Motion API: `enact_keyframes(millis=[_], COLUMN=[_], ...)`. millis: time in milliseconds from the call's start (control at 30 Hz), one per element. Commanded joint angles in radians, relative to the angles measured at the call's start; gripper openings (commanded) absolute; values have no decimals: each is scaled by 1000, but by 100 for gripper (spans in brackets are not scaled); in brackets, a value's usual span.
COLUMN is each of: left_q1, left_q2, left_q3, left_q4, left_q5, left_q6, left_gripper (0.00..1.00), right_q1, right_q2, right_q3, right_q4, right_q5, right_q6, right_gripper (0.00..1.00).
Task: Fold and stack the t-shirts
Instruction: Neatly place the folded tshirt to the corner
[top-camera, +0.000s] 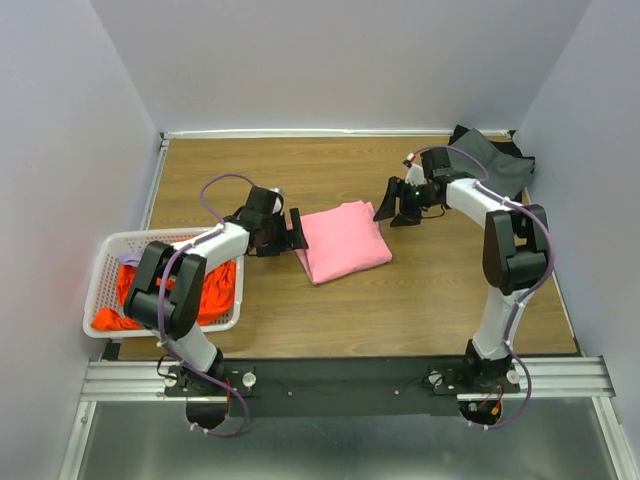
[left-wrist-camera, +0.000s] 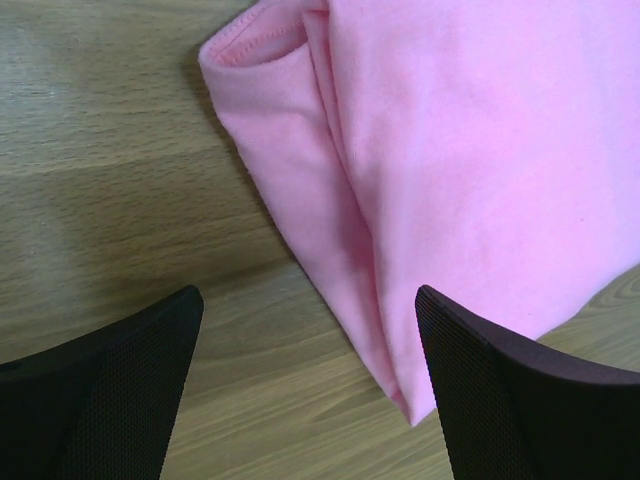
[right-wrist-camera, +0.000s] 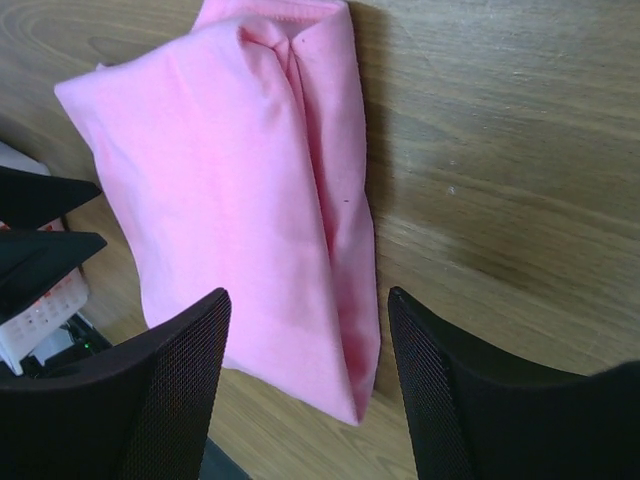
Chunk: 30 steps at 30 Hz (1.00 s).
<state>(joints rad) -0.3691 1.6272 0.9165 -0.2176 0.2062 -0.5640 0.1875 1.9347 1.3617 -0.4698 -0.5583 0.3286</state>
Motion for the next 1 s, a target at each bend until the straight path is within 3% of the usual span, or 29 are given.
enact_keyframes(millis=[0, 233, 567, 733, 967], left_q1=[-7, -7, -8, -13, -27], left_q2=[37, 103, 160, 189, 226], left_q3=[24, 56, 85, 116, 145], left_q4=[40, 54, 60, 66, 76], left_q5=[39, 59, 81, 96, 121], left_q6=[-16, -19, -13, -13, -17], left_gripper=[95, 89, 61, 53, 29], right_q1=[-7, -8, -7, 13, 53], right_q2=[52, 116, 191, 216, 248], right_q3=[-12, 5, 11, 5, 23], right_q4=[14, 16, 20, 25, 37], right_q5=[-77, -110, -160, -157, -155], right_q6=[-60, -108, -137, -135, -115], right_gripper=[71, 70, 70, 70, 68])
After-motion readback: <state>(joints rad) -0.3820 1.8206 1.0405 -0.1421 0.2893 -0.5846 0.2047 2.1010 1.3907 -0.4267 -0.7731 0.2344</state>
